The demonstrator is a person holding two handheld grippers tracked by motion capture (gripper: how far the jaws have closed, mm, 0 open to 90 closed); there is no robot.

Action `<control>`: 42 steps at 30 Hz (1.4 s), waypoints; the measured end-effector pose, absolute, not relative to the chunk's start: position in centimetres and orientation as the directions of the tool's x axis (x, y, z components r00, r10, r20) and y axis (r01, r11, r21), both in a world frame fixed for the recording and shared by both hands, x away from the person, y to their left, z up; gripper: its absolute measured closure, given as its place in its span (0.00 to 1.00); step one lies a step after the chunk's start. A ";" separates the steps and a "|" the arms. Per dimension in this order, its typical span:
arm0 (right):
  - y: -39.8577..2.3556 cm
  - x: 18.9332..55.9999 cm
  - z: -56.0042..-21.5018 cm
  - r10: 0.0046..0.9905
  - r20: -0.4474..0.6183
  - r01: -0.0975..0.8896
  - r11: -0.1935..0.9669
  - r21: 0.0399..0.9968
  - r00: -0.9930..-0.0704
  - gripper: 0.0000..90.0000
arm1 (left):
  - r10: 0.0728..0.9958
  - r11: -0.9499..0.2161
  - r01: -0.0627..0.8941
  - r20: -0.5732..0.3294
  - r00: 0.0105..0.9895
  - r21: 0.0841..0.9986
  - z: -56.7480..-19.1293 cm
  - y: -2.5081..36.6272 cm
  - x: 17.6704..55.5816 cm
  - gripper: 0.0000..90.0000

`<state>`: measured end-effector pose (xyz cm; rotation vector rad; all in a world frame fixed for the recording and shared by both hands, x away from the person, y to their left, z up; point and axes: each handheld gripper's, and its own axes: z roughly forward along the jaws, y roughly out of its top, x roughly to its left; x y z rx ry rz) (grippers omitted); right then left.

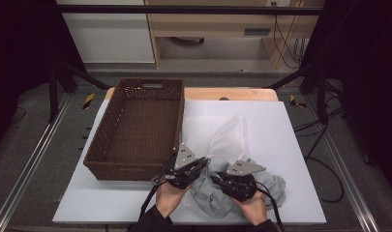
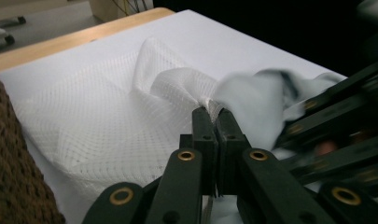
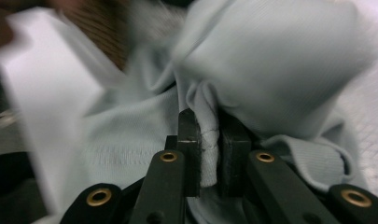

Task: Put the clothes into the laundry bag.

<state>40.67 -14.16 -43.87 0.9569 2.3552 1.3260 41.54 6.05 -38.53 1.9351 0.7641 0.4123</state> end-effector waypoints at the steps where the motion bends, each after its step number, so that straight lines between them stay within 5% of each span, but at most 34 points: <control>1: -13.7 41.2 -44.4 0.679 0.063 0.418 0.373 0.829 -0.731 0.90 | 0.662 -0.330 0.330 -0.033 0.749 0.884 -38.4 5.9 41.4 0.98; 9: -12.3 44.1 -47.0 0.789 -0.012 0.460 0.371 0.807 -0.615 0.86 | 0.657 -0.357 0.365 -0.047 0.753 0.860 -40.9 6.2 41.2 0.98; 21: -16.7 40.5 -43.3 0.789 0.022 0.400 0.287 0.870 -0.614 0.44 | 0.671 -0.383 0.378 -0.028 0.741 0.843 -42.8 7.4 41.3 0.98; 27: -18.5 41.8 -43.4 0.827 0.069 0.443 0.226 0.867 -0.557 0.37 | 0.677 -0.392 0.383 -0.020 0.736 0.836 -43.0 7.6 41.3 0.98; 29: -18.0 42.7 -44.0 0.825 0.072 0.469 0.245 0.849 -0.561 0.37 | 0.677 -0.389 0.385 -0.024 0.735 0.837 -43.0 7.7 41.3 0.98; 30: -17.3 43.3 -44.6 0.814 0.079 0.495 0.269 0.826 -0.575 0.57 | 0.678 -0.390 0.386 -0.023 0.735 0.836 -43.0 7.7 41.4 0.98; 31: -17.1 43.3 -44.9 0.805 0.080 0.499 0.284 0.819 -0.588 0.67 | 0.679 -0.392 0.385 -0.019 0.734 0.836 -43.0 7.7 41.4 0.98; 35: -16.6 42.4 -44.6 0.807 -0.004 0.473 0.350 0.809 -0.591 0.86 | 0.684 -0.383 0.392 -0.028 0.729 0.837 -43.0 7.8 41.6 0.98; 42: -16.1 39.8 -43.0 0.758 -0.014 0.400 0.360 0.843 -0.652 0.85 | 0.697 -0.350 0.395 -0.045 0.715 0.850 -41.8 7.9 41.6 0.98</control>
